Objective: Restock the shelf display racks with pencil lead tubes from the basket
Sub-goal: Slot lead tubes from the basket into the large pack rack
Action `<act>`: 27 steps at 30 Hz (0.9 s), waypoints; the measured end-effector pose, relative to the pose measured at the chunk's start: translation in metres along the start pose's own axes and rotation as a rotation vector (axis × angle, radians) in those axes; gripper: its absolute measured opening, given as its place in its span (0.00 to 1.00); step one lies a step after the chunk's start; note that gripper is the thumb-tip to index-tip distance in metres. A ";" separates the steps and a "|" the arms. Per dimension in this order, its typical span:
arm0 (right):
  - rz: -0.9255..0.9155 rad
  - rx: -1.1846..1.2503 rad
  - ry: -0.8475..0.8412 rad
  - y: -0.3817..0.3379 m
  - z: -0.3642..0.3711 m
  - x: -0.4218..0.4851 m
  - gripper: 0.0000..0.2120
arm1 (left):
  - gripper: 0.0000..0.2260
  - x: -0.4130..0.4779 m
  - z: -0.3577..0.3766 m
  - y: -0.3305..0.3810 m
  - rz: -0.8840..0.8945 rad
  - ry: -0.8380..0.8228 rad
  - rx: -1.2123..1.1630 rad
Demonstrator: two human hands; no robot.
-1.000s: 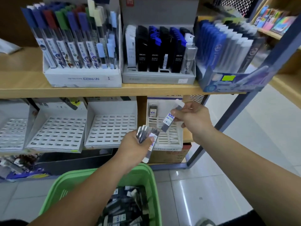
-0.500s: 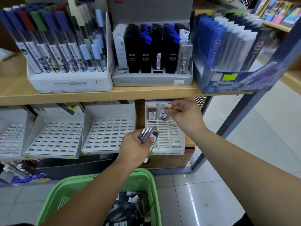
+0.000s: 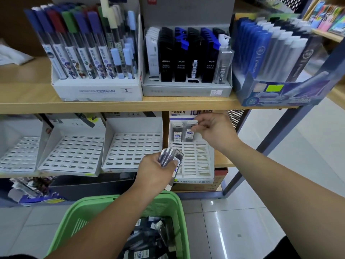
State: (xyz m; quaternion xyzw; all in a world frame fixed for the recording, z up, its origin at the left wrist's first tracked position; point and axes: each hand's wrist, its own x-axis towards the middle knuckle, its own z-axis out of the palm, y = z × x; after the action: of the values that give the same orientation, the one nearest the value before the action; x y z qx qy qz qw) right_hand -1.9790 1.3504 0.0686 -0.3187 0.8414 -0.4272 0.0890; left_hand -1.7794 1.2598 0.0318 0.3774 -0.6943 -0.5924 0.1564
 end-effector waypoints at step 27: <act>0.165 0.238 -0.434 -0.038 -0.014 -0.045 0.16 | 0.09 0.011 -0.007 0.045 -0.163 -0.011 -0.365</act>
State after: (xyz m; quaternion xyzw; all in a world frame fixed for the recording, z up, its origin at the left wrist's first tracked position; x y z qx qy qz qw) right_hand -1.9321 1.3710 0.1006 -0.3206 0.7696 -0.4360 0.3389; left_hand -1.7970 1.2473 0.0729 0.3946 -0.5435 -0.7212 0.1698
